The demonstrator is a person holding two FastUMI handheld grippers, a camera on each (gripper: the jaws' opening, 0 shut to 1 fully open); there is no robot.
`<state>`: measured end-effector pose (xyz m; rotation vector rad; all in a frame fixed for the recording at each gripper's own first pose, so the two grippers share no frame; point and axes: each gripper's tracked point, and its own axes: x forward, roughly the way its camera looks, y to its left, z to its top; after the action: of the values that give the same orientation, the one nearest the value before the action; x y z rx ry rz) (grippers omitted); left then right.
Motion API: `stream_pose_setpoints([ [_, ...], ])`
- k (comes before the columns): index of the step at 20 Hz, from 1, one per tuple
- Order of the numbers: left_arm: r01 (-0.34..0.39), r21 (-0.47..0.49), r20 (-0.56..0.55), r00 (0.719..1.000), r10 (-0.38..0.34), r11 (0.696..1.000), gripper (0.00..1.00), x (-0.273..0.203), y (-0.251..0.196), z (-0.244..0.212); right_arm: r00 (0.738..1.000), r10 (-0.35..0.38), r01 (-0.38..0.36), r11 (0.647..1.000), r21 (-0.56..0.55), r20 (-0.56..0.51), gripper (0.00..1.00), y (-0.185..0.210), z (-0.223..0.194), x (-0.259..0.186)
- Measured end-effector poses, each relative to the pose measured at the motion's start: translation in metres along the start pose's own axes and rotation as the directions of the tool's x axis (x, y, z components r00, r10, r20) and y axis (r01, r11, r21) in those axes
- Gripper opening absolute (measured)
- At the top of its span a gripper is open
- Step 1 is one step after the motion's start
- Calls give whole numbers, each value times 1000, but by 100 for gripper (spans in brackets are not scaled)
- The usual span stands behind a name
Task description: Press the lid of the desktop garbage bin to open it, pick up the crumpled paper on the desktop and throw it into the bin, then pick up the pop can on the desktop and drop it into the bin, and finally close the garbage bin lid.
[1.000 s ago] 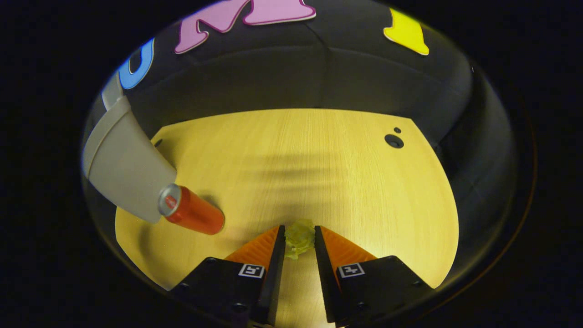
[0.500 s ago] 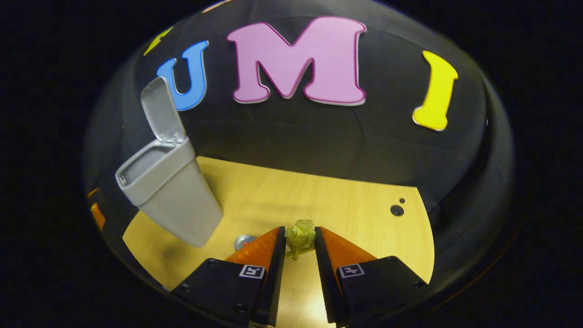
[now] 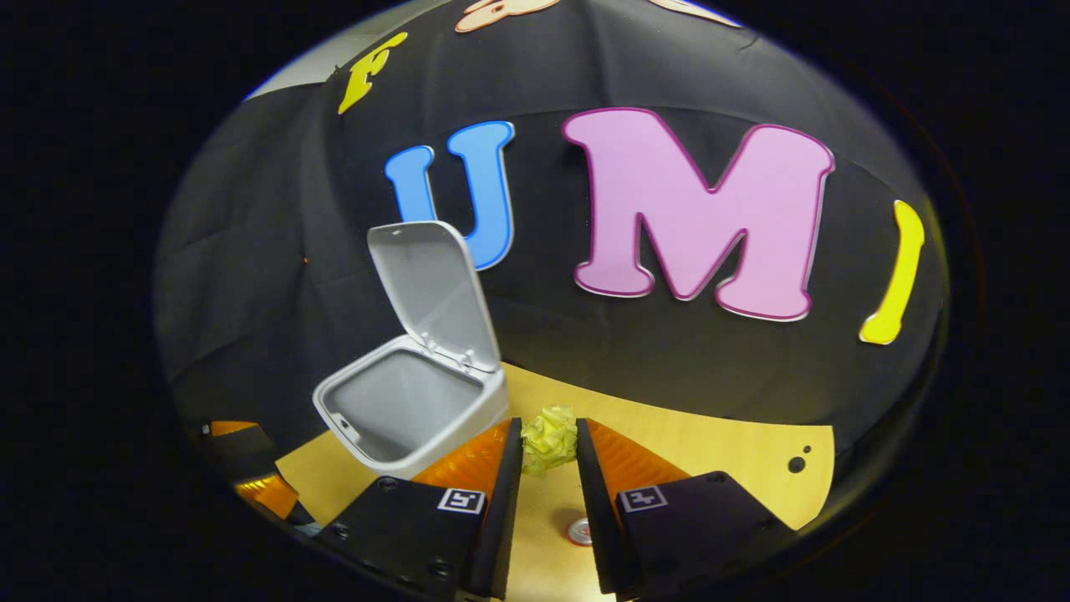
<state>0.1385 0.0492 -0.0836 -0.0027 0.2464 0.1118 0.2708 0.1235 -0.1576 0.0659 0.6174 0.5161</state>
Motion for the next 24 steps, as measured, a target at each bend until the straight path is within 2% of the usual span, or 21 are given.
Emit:
stream_pose_setpoints([
  [6, -13, 26, 33, 999, 12, 1000, 96, -6, 37, 16, 994, 101, -103, 993, -51, -32, 43, 80, 1, 47],
  [11, -25, 4, 29, 999, 25, 1000, 96, -12, 64, 12, 988, 141, -145, 987, -67, -56, 43, 123, -8, 77],
  [13, -36, -8, 22, 999, 36, 999, 96, -16, 71, 5, 988, 146, -148, 988, -51, -53, 72, 130, -9, 81],
  [15, -50, 6, 14, 999, 49, 999, 96, -17, 77, -3, 992, 124, -125, 991, -45, -27, 100, 124, -3, 76],
  [18, -46, 7, -2, 999, 46, 999, 96, -11, 77, -17, 997, 68, -66, 997, -36, 41, 98, 100, 13, 64],
  [21, 2, -19, -13, 1000, -3, 1000, 96, -5, 60, -29, 996, 12, -8, 999, -48, 87, 98, 63, 23, 39],
  [24, 45, -5, -37, 998, -45, 999, 96, 7, 37, -49, 991, -51, 55, 998, -31, 121, 98, 22, 26, 8],
])
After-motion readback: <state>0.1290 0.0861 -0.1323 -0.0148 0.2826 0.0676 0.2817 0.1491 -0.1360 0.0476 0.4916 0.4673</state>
